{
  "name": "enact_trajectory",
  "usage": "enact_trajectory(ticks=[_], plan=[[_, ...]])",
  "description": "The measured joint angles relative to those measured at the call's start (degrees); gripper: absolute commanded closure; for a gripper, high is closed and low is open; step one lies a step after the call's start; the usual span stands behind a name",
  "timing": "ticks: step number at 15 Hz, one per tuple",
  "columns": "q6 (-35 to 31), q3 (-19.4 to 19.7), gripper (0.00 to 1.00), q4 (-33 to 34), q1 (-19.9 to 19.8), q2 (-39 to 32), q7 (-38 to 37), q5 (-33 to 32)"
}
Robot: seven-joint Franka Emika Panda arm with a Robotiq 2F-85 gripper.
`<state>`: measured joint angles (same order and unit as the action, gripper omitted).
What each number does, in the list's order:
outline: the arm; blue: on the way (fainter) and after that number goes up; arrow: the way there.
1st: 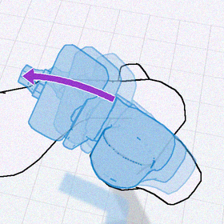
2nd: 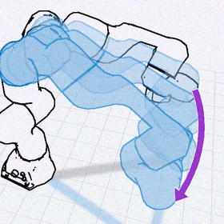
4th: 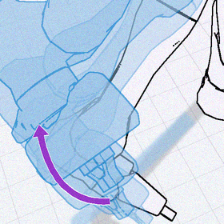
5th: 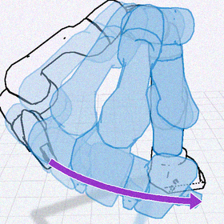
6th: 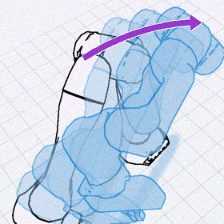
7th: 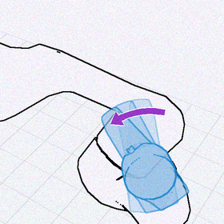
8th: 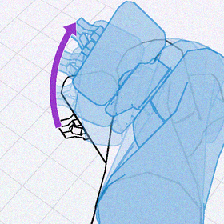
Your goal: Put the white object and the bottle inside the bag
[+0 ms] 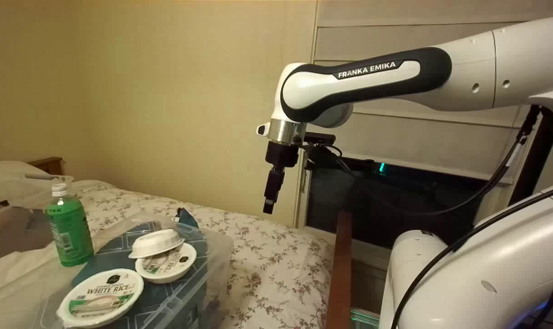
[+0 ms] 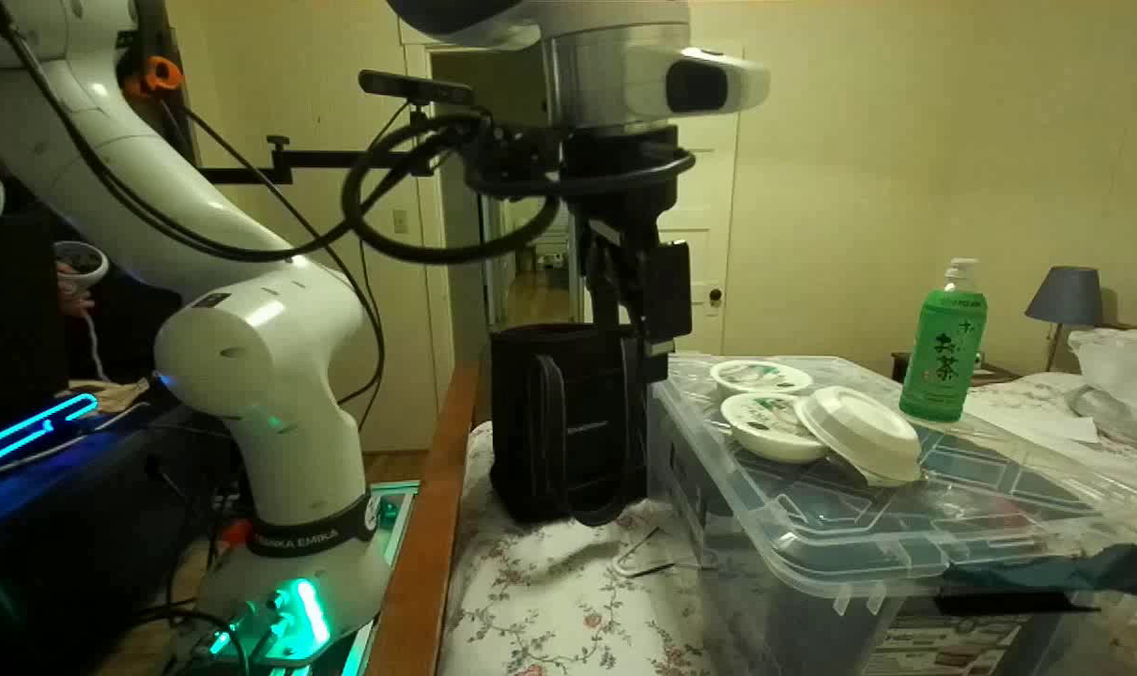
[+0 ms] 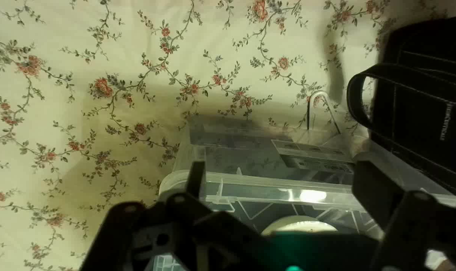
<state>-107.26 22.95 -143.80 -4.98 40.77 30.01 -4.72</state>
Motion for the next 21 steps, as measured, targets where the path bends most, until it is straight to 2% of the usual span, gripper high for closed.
enact_trajectory(ticks=[10, 12, 16, 21], plan=[[-0.11, -0.37, 0.0, 0.02, 0.0, 0.0, 0.03, 0.01], [-1.73, -2.82, 0.0, 0.04, 0.13, 0.0, 0.11, -1.13], [-7.32, -10.67, 0.0, -0.12, 1.71, -0.35, -0.4, -4.73], [-19.59, -17.23, 0.0, -1.36, 4.4, -3.8, -0.73, -11.98]])
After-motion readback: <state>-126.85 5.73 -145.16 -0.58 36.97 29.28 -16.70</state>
